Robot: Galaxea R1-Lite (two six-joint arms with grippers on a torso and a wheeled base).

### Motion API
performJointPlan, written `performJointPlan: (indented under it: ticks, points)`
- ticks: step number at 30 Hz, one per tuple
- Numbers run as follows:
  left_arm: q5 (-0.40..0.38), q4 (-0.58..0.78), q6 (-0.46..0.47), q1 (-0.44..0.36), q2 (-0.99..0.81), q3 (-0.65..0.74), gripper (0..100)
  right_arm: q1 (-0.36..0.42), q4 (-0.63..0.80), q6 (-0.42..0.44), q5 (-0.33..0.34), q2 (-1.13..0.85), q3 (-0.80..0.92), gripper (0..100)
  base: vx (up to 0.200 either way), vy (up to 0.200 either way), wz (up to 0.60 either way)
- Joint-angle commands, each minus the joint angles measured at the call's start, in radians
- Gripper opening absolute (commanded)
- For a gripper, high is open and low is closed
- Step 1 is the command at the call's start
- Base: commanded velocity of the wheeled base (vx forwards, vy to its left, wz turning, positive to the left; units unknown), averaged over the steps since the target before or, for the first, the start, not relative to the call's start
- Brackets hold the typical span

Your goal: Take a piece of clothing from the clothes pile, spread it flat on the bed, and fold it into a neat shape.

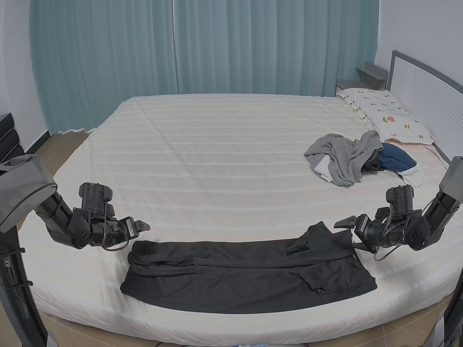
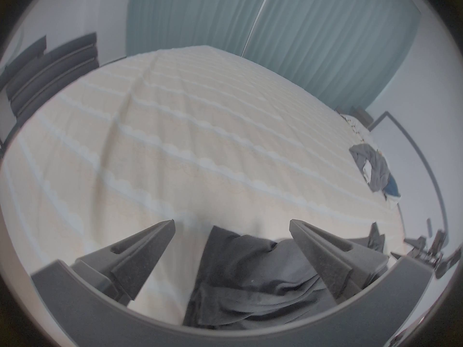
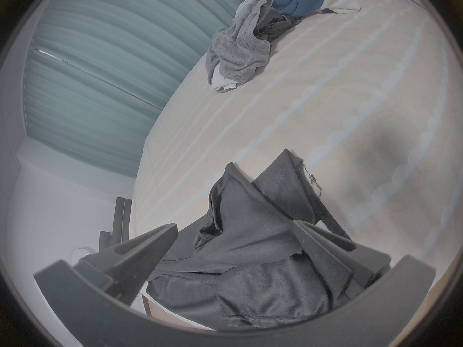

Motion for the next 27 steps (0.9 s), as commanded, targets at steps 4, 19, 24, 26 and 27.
performJointPlan:
  ticks: [4, 19, 24, 26, 27]
  points:
    - [-0.081, 0.051, -0.069, -0.013, 0.101, -0.098, 100, -0.022, -0.011, 0.003, 0.004, 0.020, 0.017, 100, 0.000, 0.000, 0.00]
    - [-0.066, 0.067, -0.092, -0.004, 0.139, -0.125, 0, -0.036, -0.013, 0.002, 0.004, 0.062, 0.001, 100, 0.000, 0.000, 0.00]
    - [0.014, 0.062, -0.104, 0.011, 0.127, -0.128, 0, -0.036, -0.013, 0.005, 0.004, 0.095, -0.026, 100, 0.000, 0.000, 0.00]
    - [0.028, 0.059, -0.103, 0.013, 0.127, -0.130, 0, -0.039, -0.011, 0.007, 0.004, 0.115, -0.045, 100, 0.000, 0.000, 0.00]
    - [0.029, 0.059, -0.103, 0.013, 0.127, -0.133, 0, -0.043, -0.011, 0.008, 0.003, 0.126, -0.059, 100, 0.000, 0.000, 0.00]
